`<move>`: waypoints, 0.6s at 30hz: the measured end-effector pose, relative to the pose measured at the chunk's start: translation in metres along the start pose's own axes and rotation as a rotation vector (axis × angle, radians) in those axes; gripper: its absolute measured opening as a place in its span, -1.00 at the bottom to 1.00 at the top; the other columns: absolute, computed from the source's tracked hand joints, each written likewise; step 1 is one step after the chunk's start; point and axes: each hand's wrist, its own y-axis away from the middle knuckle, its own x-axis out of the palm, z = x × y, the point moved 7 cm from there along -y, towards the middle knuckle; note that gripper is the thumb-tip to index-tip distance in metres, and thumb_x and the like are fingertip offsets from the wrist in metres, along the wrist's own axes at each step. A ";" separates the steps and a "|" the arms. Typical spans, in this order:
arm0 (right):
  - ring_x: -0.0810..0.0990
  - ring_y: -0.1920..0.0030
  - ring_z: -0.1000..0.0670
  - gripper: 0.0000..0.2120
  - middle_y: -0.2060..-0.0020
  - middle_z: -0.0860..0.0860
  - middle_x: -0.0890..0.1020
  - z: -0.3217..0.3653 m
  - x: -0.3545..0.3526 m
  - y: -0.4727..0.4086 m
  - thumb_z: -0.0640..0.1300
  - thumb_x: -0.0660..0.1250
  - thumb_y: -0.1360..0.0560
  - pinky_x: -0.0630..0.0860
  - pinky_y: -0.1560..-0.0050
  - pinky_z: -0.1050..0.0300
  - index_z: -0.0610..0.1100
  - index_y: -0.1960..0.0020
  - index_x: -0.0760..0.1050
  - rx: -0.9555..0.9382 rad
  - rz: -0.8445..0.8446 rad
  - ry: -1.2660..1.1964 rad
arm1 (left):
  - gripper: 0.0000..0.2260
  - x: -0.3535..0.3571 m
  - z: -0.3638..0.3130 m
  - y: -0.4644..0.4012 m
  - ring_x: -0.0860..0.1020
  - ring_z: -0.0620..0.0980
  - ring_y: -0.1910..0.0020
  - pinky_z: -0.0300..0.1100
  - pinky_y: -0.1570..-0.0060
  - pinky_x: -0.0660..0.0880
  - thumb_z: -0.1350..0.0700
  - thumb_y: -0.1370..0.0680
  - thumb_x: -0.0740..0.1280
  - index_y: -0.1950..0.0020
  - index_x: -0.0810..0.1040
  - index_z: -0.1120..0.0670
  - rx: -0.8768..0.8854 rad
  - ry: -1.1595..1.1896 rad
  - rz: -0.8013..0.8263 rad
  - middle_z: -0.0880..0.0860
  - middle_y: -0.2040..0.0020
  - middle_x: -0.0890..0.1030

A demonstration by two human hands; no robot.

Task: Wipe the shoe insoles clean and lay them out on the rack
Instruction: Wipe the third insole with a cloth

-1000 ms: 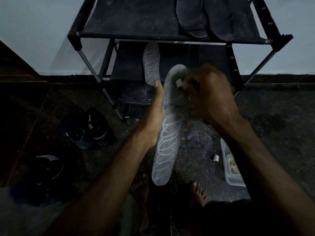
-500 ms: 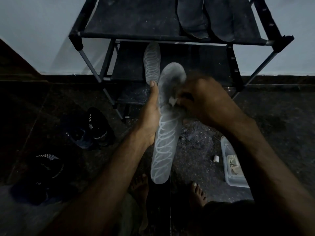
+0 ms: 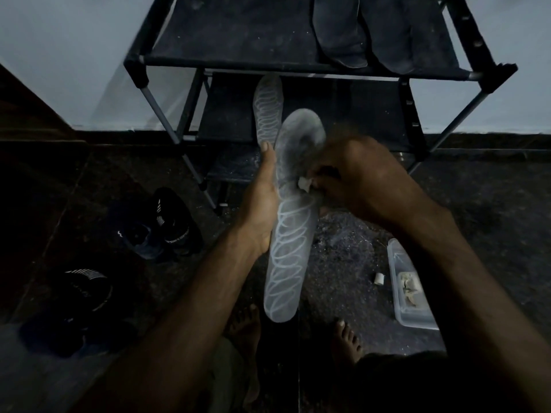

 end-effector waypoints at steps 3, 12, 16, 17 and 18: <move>0.56 0.17 -0.13 -0.89 0.08 -0.12 0.58 -0.008 -0.009 0.002 -0.17 0.36 -0.50 0.54 0.19 -0.07 -0.19 0.06 0.63 0.061 -0.255 0.005 | -0.38 0.008 0.000 0.001 0.52 0.20 -0.10 0.09 -0.15 0.45 -0.28 -0.63 -0.05 -0.24 0.53 0.17 -0.008 0.013 0.040 0.24 -0.12 0.56; 0.51 0.08 0.07 -0.78 0.02 -0.05 0.54 -0.011 -0.010 0.006 0.03 0.36 -0.54 0.47 0.12 0.20 -0.12 0.01 0.64 0.133 -0.387 -0.195 | -0.42 0.003 -0.008 0.000 0.51 0.14 -0.02 0.02 -0.09 0.45 -0.27 -0.62 -0.02 -0.13 0.56 0.16 0.018 0.061 0.025 0.18 -0.01 0.55; 0.53 0.14 0.03 -0.79 0.10 -0.05 0.59 -0.012 -0.008 0.003 0.03 0.35 -0.54 0.48 0.16 0.13 -0.10 0.09 0.62 0.127 -0.356 -0.149 | -0.42 0.004 -0.009 0.001 0.58 0.10 0.01 0.01 -0.07 0.51 -0.27 -0.62 0.00 -0.17 0.57 0.16 0.021 0.039 0.023 0.16 0.01 0.61; 0.54 0.14 0.02 -0.80 0.10 -0.05 0.60 -0.014 -0.008 0.002 0.02 0.34 -0.54 0.49 0.16 0.12 -0.12 0.07 0.62 0.134 -0.356 -0.143 | -0.45 0.007 -0.011 0.003 0.59 0.09 0.02 -0.01 -0.03 0.54 -0.26 -0.60 0.04 -0.15 0.58 0.16 0.018 0.042 0.040 0.16 0.02 0.62; 0.55 0.14 0.01 -0.82 0.09 -0.06 0.61 -0.016 -0.009 0.003 -0.02 0.34 -0.55 0.51 0.16 0.09 -0.13 0.04 0.62 0.142 -0.374 -0.137 | -0.47 0.011 -0.012 0.004 0.59 0.07 0.06 -0.05 0.03 0.57 -0.25 -0.56 0.09 -0.09 0.60 0.15 0.021 0.043 0.061 0.15 0.04 0.61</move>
